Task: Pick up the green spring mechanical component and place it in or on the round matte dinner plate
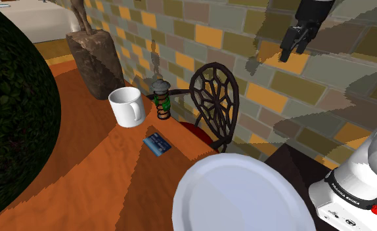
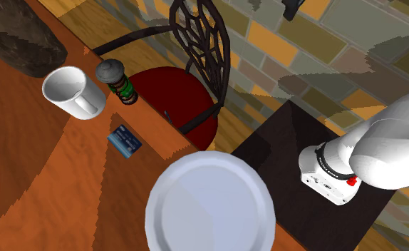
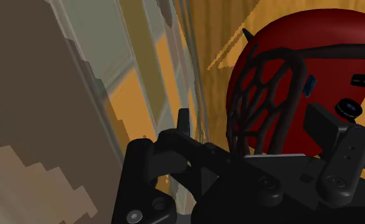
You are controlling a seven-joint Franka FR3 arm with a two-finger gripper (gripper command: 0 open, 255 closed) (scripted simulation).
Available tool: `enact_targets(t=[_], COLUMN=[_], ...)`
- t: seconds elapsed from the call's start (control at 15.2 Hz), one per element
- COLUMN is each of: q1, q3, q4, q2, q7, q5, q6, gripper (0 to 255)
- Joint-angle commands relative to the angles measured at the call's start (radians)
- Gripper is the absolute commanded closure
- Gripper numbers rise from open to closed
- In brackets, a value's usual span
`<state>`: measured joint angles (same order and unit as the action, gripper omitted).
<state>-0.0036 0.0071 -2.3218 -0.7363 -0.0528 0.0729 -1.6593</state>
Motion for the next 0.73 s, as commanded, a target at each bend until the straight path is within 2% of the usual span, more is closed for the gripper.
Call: enact_targets(t=[0.0, 0.66], q1=[0.0, 0.058], q3=[0.0, 0.177], q4=[0.0, 0.13], q2=[0.0, 0.205], q7=[0.0, -0.218], q5=[0.0, -0.103], q6=[0.0, -0.07], gripper=[0, 0])
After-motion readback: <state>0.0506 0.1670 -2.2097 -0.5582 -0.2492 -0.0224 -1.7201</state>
